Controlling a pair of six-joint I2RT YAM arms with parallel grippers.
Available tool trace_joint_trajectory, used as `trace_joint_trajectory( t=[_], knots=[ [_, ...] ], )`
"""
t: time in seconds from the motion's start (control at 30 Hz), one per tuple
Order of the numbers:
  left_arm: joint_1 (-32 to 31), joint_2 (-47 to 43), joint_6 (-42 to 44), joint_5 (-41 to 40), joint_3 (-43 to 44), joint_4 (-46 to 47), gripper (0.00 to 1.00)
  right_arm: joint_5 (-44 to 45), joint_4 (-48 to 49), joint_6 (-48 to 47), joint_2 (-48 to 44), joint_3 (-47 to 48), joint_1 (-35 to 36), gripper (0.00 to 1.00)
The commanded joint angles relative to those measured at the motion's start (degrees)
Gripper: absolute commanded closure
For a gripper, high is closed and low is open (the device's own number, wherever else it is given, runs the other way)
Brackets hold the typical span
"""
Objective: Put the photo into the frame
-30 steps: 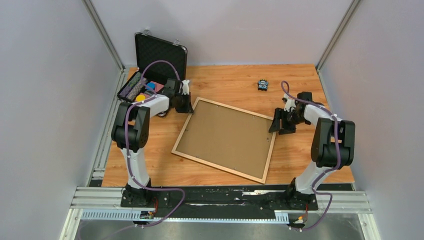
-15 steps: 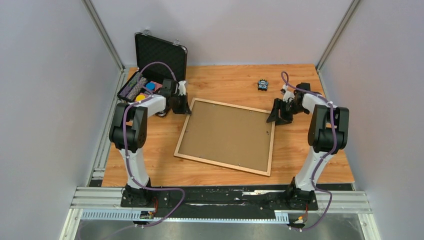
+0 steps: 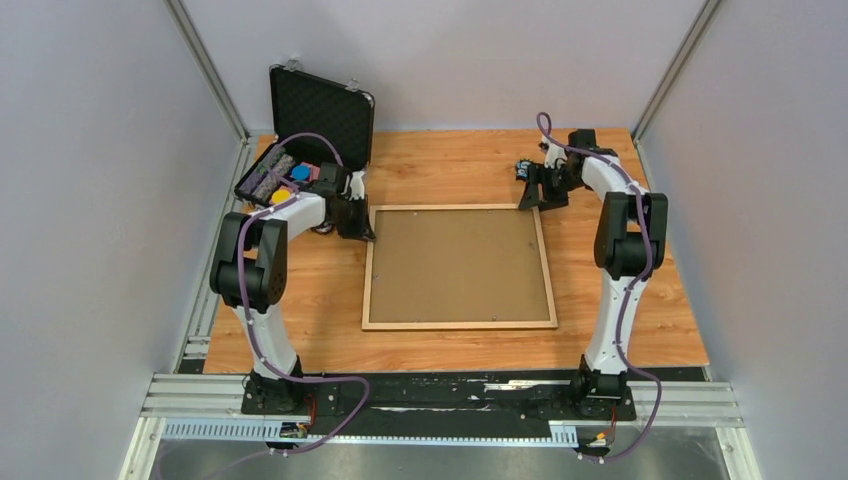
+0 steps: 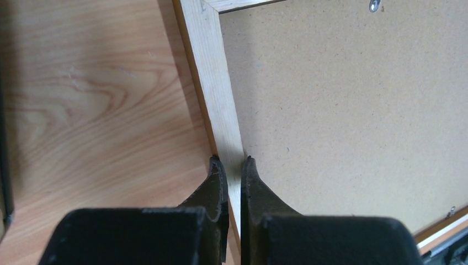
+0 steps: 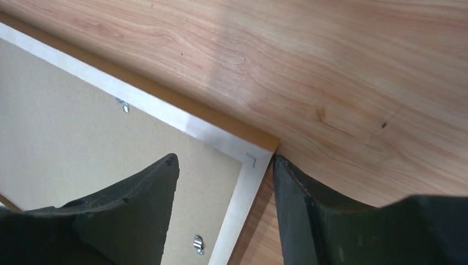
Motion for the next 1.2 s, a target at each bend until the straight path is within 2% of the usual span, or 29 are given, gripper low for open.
trace_joint_trajectory(
  t=[0.0,0.2,0.37,0.6,0.97,1.0,1.07,1.17],
  knots=[
    [-2.18,-0.63,1.81,8.38,-3.33,-5.75,1.00,2.44,1.32,-2.76,-3.81,-1.26,0.94,0.37],
    [-2.21,-1.04,0.50,7.31,-3.97,-4.19,1.00,5.75,5.72,-3.96,-14.72,-16.81,0.98,0.31],
    [-2.21,-1.53,-0.05,5.81,-4.20,-3.52,1.00,9.63,7.97,-3.71,-22.13,-25.77,0.96,0.30],
    [-2.17,-2.07,-0.24,4.60,-4.56,-2.98,1.00,14.32,8.13,-1.87,-28.81,-32.72,0.77,0.28],
    [-2.15,-1.20,0.35,4.44,-4.21,-2.70,1.00,9.57,7.69,-2.88,-36.22,-42.89,1.21,0.29],
    [-2.13,-14.41,0.36,4.41,-4.19,-2.70,1.00,9.52,7.73,-2.98,-36.58,-43.43,1.39,0.29],
    [-2.12,-2.26,0.52,4.18,-4.17,-2.57,1.00,9.42,7.94,-2.85,-36.83,-44.09,1.80,0.31],
    [-2.13,-0.48,0.64,3.93,-4.02,-2.68,1.00,10.02,8.53,-2.57,-36.26,-44.59,2.15,0.34]
  ],
)
